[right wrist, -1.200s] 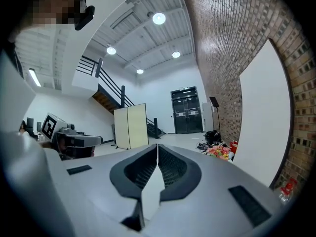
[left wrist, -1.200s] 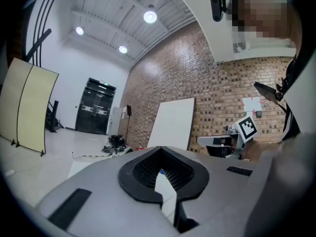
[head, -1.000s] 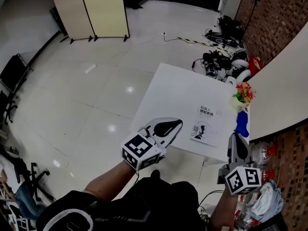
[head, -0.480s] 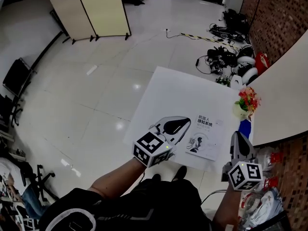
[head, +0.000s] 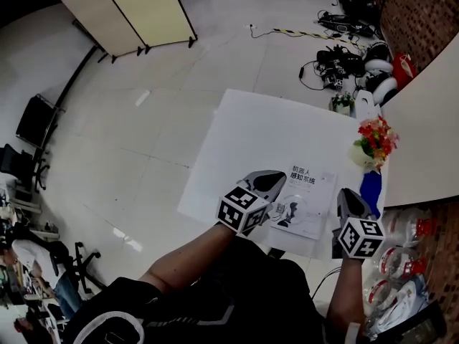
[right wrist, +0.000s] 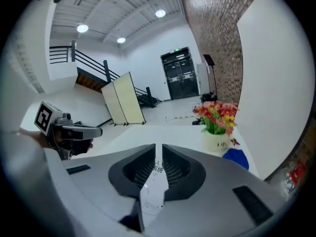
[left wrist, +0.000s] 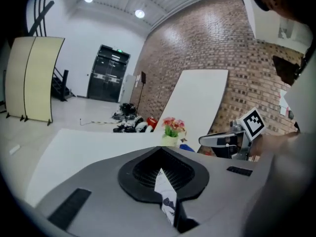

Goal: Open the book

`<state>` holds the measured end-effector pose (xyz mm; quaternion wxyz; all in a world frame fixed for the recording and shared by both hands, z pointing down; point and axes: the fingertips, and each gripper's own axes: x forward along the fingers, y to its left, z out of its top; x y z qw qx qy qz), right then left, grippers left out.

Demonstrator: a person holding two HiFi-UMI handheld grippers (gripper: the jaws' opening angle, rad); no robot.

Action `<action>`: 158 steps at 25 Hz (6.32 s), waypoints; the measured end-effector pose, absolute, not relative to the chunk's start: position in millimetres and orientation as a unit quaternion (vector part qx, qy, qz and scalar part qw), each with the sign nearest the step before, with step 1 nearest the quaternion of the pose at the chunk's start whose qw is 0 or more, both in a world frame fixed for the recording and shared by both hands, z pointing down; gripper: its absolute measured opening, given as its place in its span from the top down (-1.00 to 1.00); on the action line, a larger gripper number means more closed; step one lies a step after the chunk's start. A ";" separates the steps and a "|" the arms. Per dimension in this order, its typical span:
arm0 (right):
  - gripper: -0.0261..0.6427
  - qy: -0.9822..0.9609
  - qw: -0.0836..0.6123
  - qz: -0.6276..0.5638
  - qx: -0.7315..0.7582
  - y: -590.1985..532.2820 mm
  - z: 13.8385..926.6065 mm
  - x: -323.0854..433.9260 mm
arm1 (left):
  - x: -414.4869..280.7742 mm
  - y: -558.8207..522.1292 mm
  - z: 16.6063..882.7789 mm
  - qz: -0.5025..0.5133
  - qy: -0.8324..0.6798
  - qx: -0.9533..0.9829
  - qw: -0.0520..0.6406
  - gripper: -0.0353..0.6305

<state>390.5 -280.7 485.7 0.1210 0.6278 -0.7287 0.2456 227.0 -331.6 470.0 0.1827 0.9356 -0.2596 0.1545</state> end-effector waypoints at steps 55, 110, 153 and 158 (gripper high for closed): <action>0.86 -0.651 0.143 0.494 0.558 -262.4 592.0 358.6 | 194.8 -342.4 579.7 0.239 -0.265 0.898 0.256 0.87; 0.90 -0.692 0.215 0.369 0.582 -339.2 544.0 138.3 | 45.3 -366.0 550.3 0.159 -0.234 0.916 0.285 0.87; 0.86 -0.742 0.093 0.328 0.577 -343.7 533.4 166.1 | 54.7 -369.6 532.0 0.129 -0.259 0.915 0.280 0.87; 0.86 -0.748 0.056 0.243 0.615 -326.3 472.8 235.9 | 87.5 -373.0 498.4 0.100 -0.249 0.928 0.257 0.87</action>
